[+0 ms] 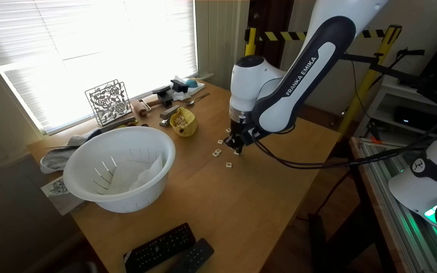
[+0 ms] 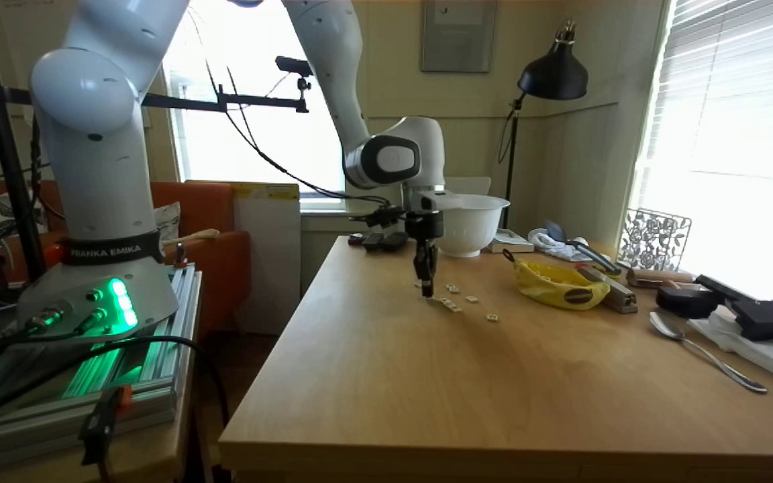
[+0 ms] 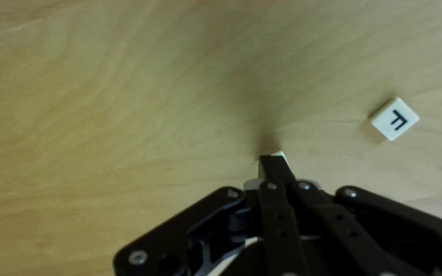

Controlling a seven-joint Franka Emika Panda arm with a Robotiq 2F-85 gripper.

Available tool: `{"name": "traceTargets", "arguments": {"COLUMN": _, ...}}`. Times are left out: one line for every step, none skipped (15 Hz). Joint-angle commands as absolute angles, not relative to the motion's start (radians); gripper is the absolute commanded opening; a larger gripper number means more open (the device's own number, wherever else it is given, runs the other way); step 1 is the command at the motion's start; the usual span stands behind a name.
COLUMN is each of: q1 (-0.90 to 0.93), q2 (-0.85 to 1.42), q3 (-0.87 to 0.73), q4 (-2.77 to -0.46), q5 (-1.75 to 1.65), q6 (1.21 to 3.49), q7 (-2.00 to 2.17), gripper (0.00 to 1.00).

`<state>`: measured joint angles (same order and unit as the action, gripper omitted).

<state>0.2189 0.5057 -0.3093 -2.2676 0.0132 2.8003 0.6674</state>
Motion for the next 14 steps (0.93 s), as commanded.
{"name": "traceTargets", "arguments": {"q1": 0.178, "q2": 0.432, "q3": -0.276, "q4": -2.299, "q5": 0.005, "q6": 2.787, "q7": 0.598, "gripper": 0.0}}
{"name": "traceTargets", "arguments": {"q1": 0.171, "q2": 0.42, "q3": -0.271, "q4": -2.302, "q5": 0.005, "q6": 2.787, "q7": 0.576, "gripper": 0.0}}
{"name": "traceTargets", "arguments": {"q1": 0.161, "q2": 0.407, "q3": -0.262, "q4": -2.307, "q5": 0.004, "q6": 2.79, "q7": 0.545, "gripper": 0.0}}
{"name": "traceTargets", "arguments": {"q1": 0.146, "q2": 0.399, "q3": -0.248, "q4": -2.308, "q5": 0.003, "q6": 2.79, "q7": 0.501, "gripper": 0.0}}
{"name": "traceTargets", "arguments": {"q1": 0.132, "q2": 0.394, "q3": -0.234, "q4": -2.308, "q5": 0.003, "q6": 2.787, "q7": 0.455, "gripper": 0.0}}
{"name": "traceTargets", "arguments": {"q1": 0.117, "q2": 0.393, "q3": -0.221, "q4": -2.307, "q5": 0.001, "q6": 2.784, "q7": 0.402, "gripper": 0.0}}
{"name": "traceTargets", "arguments": {"q1": 0.097, "q2": 0.39, "q3": -0.203, "q4": -2.308, "q5": -0.002, "q6": 2.788, "q7": 0.348, "gripper": 0.0}}
{"name": "traceTargets", "arguments": {"q1": 0.075, "q2": 0.39, "q3": -0.182, "q4": -2.309, "q5": -0.004, "q6": 2.787, "q7": 0.284, "gripper": 0.0}}
{"name": "traceTargets", "arguments": {"q1": 0.051, "q2": 0.39, "q3": -0.158, "q4": -2.311, "q5": 0.0, "q6": 2.787, "q7": 0.222, "gripper": 0.0}}
{"name": "traceTargets", "arguments": {"q1": 0.028, "q2": 0.392, "q3": -0.137, "q4": -2.31, "q5": 0.001, "q6": 2.781, "q7": 0.162, "gripper": 0.0}}
{"name": "traceTargets", "arguments": {"q1": 0.008, "q2": 0.394, "q3": -0.121, "q4": -2.311, "q5": -0.004, "q6": 2.781, "q7": 0.105, "gripper": 0.0}}
{"name": "traceTargets", "arguments": {"q1": -0.01, "q2": 0.397, "q3": -0.107, "q4": -2.311, "q5": -0.013, "q6": 2.78, "q7": 0.051, "gripper": 0.0}}
{"name": "traceTargets", "arguments": {"q1": -0.025, "q2": 0.4, "q3": -0.097, "q4": -2.313, "q5": -0.019, "q6": 2.79, "q7": 0.001, "gripper": 0.0}}
{"name": "traceTargets", "arguments": {"q1": -0.039, "q2": 0.403, "q3": -0.087, "q4": -2.316, "q5": -0.022, "q6": 2.802, "q7": -0.042, "gripper": 0.0}}
